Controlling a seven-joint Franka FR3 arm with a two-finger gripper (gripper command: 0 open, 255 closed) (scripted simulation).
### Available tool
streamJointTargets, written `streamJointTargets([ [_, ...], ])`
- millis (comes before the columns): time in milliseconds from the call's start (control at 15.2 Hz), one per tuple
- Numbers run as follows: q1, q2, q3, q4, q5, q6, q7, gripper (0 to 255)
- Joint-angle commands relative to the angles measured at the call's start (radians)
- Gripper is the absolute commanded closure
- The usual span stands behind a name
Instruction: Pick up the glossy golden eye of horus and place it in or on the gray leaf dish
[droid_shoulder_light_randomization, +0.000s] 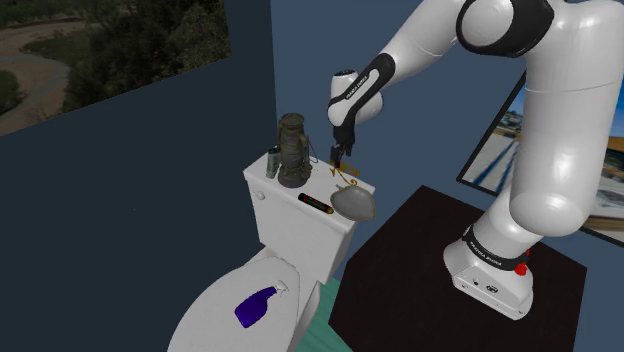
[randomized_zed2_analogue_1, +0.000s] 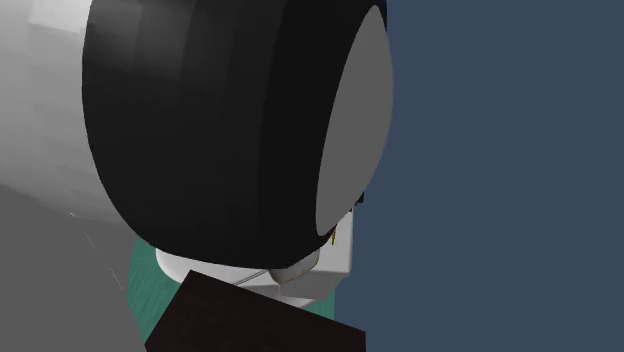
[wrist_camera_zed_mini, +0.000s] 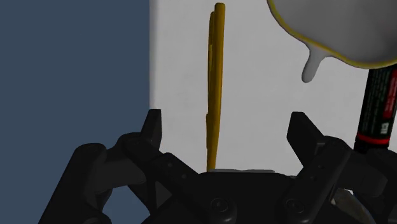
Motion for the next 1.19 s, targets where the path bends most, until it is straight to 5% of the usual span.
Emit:
streamJointTargets([
  [0,-0.007,0.033,-0.002,0.007,0.003,0.021,-0.005,0],
  [858,-0.017,0.093,0.008,0.006,0.008,0.082,-0.008,0],
  [924,-0.017,0.092,0.008,0.003,0.008,0.084,-0.008,255],
  [1122,-0.017,0.092,0.008,0.003,0.008,0.085,-0.009,255],
])
